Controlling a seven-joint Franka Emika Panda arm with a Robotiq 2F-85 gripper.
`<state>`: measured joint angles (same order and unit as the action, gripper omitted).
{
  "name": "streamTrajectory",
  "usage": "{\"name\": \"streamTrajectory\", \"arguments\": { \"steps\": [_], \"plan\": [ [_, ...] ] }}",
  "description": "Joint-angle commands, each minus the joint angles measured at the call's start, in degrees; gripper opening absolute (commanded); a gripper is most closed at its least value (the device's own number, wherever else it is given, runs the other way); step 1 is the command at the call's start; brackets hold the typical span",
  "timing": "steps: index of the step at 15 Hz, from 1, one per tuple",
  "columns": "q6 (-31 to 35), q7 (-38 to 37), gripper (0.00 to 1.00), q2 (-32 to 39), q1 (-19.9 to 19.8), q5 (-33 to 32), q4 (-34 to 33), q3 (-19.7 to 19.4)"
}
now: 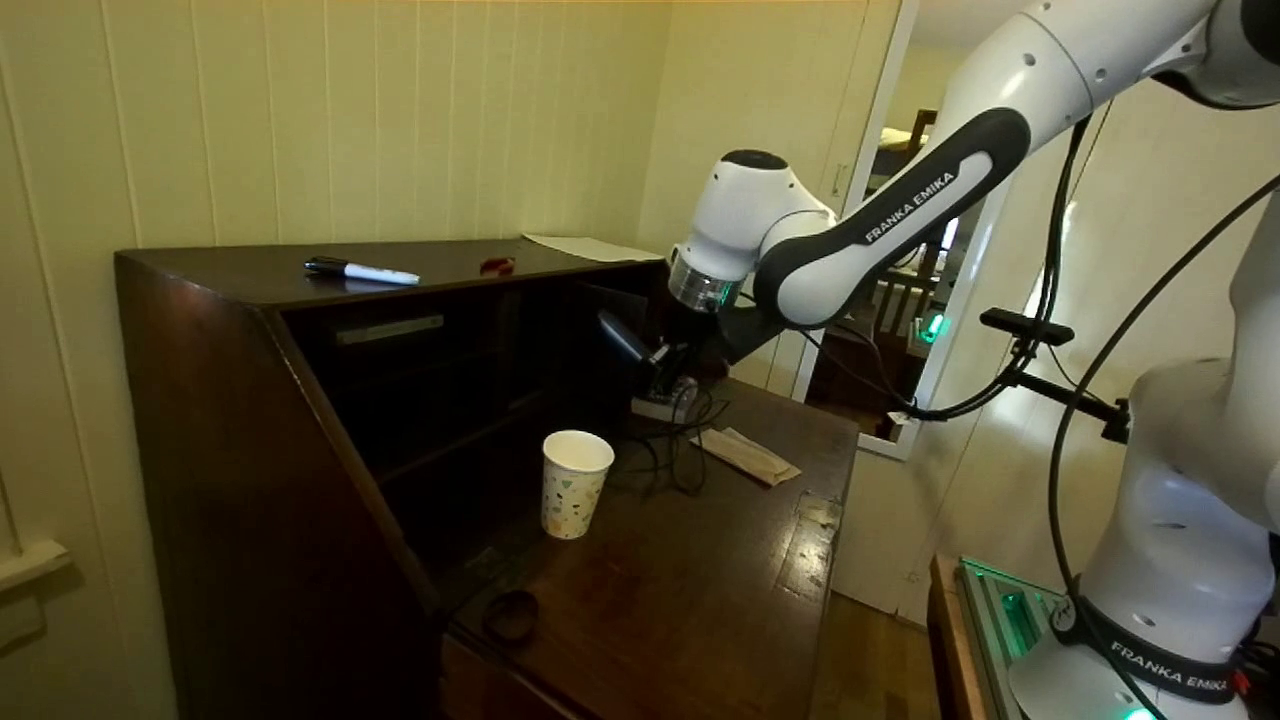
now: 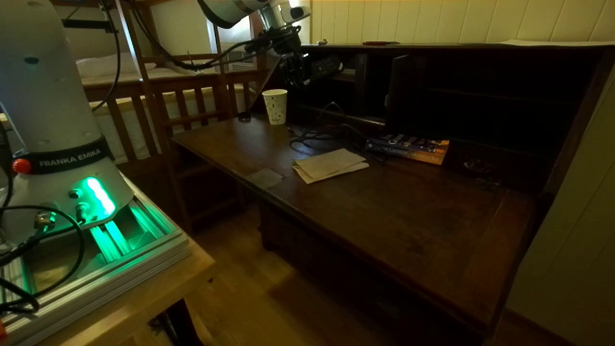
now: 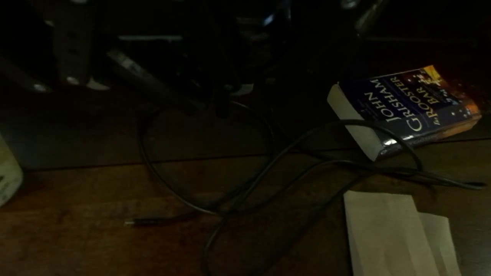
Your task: Put the black remote in the paper cup
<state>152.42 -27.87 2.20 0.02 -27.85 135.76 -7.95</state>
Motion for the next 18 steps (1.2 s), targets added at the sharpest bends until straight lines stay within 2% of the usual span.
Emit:
{"name": "streamTrajectory", "arguments": {
  "steps": [1, 3, 5, 8, 10, 11, 12, 14, 15, 16, 17, 18],
  "plan": [
    [5.7, 7.2, 0.08, -5.6, -1.6, 14.8, 5.0, 2.2],
    [4.5, 8.5, 0.08, -7.0, -0.9, 23.9, 5.5, 3.1],
    [0.9, 7.9, 0.08, -7.4, -0.9, 31.2, 3.7, 3.5],
    [-0.5, 7.7, 0.08, -8.9, -0.7, 41.8, 2.8, 3.8],
    [-2.0, 11.6, 0.08, -9.7, 0.0, 51.6, 1.6, 3.4],
    [-3.5, 13.9, 0.08, -9.9, 2.1, 56.1, 0.5, 1.1],
    [-5.0, 16.1, 0.08, -10.0, 0.7, 60.6, -0.7, 2.3],
    [-7.7, 18.6, 0.08, -9.7, 0.7, 68.6, -3.0, 1.7],
    [-8.9, 19.5, 0.08, -8.9, 0.4, 70.7, -4.5, 1.8],
    [-8.6, 18.5, 0.08, -8.1, -0.3, 67.9, -5.0, 2.6],
    [-7.0, 17.5, 0.32, -8.9, -0.6, 66.4, -2.9, 3.2],
    [-7.3, 17.6, 0.32, -8.8, -0.7, 66.4, -3.5, 3.2]
  ]
}}
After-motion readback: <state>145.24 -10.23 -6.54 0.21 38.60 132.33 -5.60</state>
